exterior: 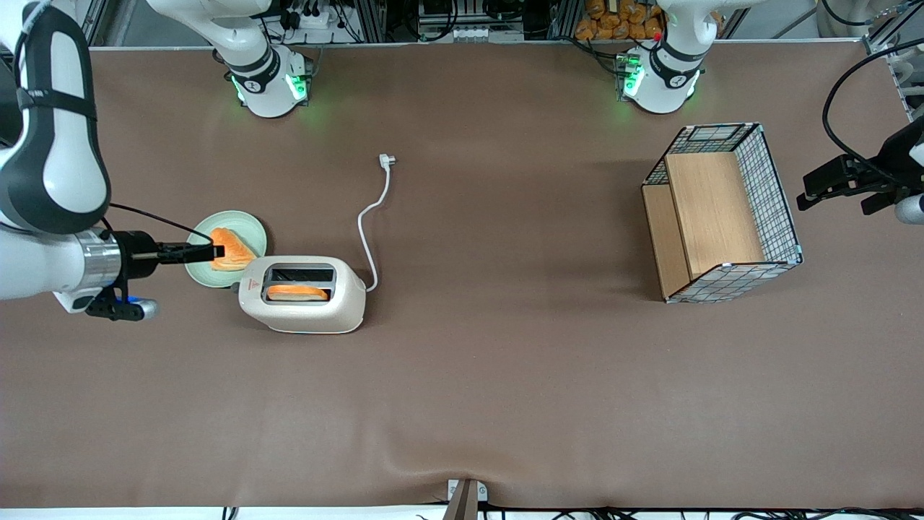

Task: Press toaster button with right arm
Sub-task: 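Lower the right gripper beside the toaster's side lever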

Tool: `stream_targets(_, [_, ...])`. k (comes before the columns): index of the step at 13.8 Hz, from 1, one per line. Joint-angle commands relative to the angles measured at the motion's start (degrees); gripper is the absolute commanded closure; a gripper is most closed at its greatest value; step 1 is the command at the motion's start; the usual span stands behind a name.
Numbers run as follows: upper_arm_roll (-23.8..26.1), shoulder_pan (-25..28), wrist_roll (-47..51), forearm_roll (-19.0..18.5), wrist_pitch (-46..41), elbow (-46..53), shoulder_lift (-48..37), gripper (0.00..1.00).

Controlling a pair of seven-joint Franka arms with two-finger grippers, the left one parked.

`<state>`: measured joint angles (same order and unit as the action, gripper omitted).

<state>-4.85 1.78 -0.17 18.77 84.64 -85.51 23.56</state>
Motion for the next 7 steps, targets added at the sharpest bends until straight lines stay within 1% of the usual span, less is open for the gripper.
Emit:
stream_targets(1, [0.1,-1.2,-4.1,0.9,1.2,0.2,1.7,0.90])
stream_targets(2, [0.1,-1.7,-6.4,0.9,2.5,-0.7,2.1,1.00])
stream_targets(5, [0.1,-2.6,-13.5,1.2,10.1,-6.0,2.2,1.00])
stream_targets(7, [0.2,-2.6,-14.7,1.3,12.0,-7.3,2.3,1.00])
